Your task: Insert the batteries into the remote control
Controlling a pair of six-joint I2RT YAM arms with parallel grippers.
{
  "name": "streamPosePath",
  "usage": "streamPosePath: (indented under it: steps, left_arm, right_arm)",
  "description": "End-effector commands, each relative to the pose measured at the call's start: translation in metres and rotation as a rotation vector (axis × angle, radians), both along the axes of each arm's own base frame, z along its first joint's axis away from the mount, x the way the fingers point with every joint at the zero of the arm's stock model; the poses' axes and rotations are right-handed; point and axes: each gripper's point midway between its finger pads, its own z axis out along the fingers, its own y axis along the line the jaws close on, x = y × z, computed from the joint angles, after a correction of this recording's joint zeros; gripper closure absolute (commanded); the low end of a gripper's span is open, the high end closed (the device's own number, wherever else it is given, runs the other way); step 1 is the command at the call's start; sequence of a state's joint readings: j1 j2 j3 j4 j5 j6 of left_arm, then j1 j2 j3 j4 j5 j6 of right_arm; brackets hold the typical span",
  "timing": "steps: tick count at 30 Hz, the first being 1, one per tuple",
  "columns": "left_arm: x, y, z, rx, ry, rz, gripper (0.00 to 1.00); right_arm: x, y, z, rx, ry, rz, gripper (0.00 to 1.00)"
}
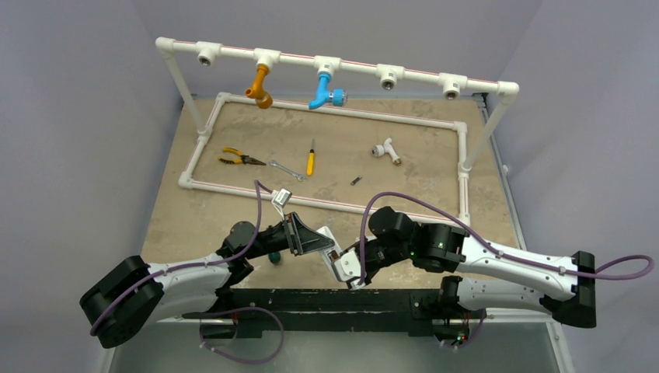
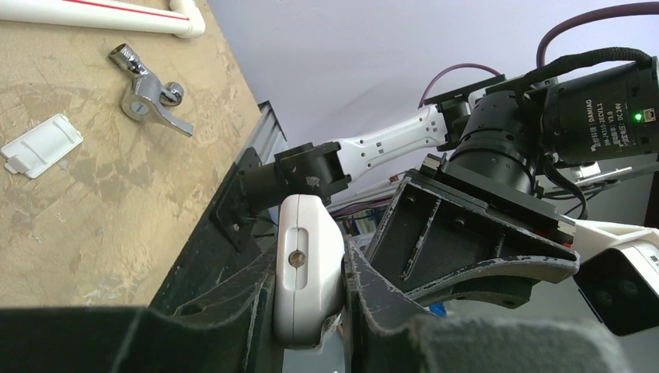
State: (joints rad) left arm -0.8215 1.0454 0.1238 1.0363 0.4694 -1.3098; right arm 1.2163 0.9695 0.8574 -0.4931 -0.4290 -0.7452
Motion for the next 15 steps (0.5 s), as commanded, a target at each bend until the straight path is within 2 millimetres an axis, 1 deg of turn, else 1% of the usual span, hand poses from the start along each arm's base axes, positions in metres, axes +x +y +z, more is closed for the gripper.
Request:
streamPosePath:
  steps: [1,15]
  left_arm:
    - [-0.0029,-0.0023,0.0295,-0.083,-0.066,-0.019,1.00]
    - [-0.0040,-0.0010,0.0305,-0.097,-0.059,-0.020,1.00]
  right_arm:
    - [0.0081,0.0031,-0.0021,0.010,-0.034,-0.018,0.74]
    - [0.0134,0.0022,-0.0088,-0.005,-0.040,-0.049,0.77]
